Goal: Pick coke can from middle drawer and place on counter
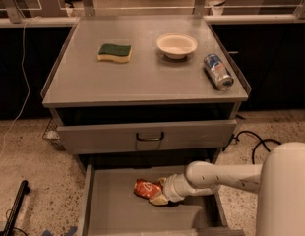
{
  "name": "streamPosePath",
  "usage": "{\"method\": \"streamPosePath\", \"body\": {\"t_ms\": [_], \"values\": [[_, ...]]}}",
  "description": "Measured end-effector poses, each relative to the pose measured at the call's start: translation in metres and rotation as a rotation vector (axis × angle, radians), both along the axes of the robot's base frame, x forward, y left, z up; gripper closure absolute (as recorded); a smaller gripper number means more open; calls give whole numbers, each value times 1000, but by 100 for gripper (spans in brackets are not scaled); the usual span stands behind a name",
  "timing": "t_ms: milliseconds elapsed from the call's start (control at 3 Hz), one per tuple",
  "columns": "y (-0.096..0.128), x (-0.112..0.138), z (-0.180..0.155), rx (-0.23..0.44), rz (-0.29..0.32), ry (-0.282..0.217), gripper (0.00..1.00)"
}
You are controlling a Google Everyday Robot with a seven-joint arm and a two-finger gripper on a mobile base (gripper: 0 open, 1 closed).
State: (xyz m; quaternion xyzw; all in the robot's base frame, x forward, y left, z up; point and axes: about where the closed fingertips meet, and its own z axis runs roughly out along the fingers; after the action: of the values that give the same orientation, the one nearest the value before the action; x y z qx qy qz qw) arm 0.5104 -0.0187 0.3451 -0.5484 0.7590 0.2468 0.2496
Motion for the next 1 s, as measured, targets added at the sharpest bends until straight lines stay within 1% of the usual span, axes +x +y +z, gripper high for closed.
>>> {"method": "streamPosePath", "body": {"t_ms": [333,667,1000], "values": [[-6,-18,34,5,49,-11,100],[-18,-39,76,38,86,-30,100],[-35,-58,122,63,117,-54,100]]}}
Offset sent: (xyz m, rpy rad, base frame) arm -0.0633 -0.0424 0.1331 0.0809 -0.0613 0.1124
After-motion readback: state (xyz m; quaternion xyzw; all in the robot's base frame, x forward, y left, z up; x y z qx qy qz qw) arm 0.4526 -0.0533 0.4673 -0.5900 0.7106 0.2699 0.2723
